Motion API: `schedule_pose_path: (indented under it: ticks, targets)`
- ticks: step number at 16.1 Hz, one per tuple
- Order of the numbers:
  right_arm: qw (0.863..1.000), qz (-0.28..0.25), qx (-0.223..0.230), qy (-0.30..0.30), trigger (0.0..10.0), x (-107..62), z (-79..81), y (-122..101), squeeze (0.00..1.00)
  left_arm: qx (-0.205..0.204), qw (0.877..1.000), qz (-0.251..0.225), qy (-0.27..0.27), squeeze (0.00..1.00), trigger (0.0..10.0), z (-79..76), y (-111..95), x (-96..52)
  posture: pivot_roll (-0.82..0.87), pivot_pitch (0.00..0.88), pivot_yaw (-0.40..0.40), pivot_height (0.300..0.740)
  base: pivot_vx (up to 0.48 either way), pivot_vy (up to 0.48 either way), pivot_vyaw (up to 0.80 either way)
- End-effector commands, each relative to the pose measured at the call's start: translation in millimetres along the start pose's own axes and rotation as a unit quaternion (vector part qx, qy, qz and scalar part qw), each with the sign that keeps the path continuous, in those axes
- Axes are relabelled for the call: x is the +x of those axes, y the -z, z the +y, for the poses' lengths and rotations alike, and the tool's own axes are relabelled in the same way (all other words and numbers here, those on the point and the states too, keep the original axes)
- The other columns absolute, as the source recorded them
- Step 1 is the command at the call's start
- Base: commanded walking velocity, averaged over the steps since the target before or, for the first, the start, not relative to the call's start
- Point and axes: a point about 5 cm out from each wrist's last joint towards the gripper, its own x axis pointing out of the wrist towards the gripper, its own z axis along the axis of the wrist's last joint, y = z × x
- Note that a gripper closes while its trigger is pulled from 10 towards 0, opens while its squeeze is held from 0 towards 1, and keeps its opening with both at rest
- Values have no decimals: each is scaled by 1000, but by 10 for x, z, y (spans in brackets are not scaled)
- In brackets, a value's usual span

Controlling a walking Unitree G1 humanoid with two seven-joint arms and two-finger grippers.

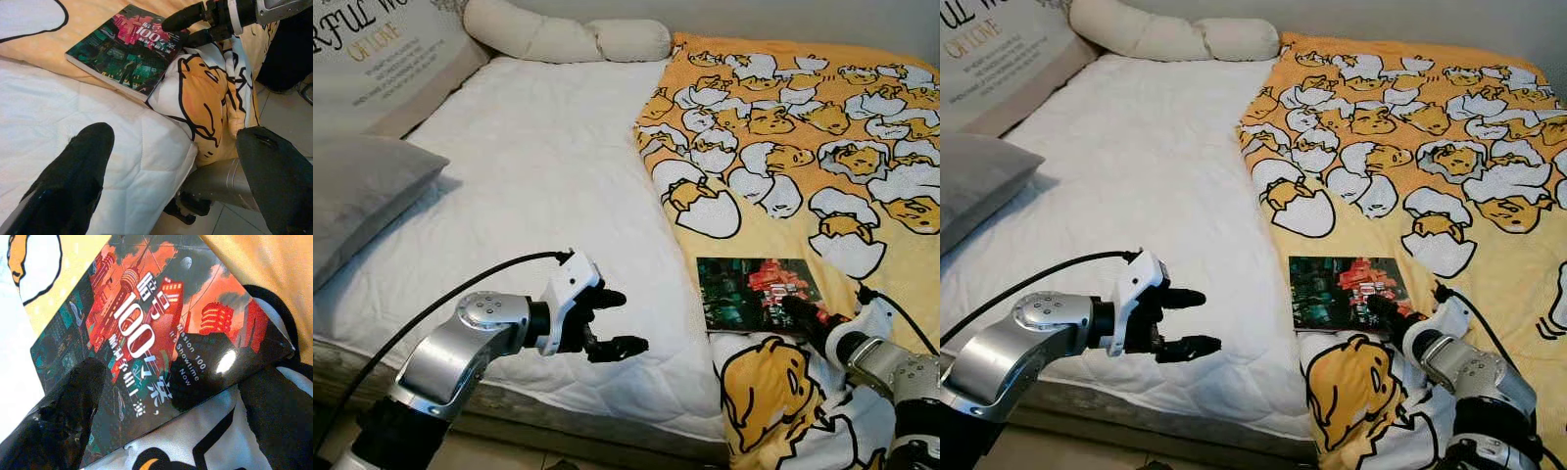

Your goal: Clean up the room

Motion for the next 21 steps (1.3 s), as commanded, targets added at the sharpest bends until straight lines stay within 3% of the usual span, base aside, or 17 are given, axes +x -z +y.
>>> schedule_pose_path:
  ticks: [1, 10, 21]
  targets:
    - [1000, 6, 5, 6, 10000, -6, -26, 40, 0, 12, 1000, 2, 1, 1000, 10000, -7, -40, -26, -38, 0, 50, 740, 0, 0, 0]
    - [1000, -17, -4, 5, 10000, -86, -42, -145, 0, 13, 1000, -2, 5, 992, 10000, -18, -42, -12, -41, 0, 39, 740, 0, 0, 0]
    - [1000, 22, 14, 0, 10000, 177, -18, 169, 0, 14, 1000, 0, 7, 902, 10000, -2, -56, 4, -29, 0, 46, 740, 0, 0, 0]
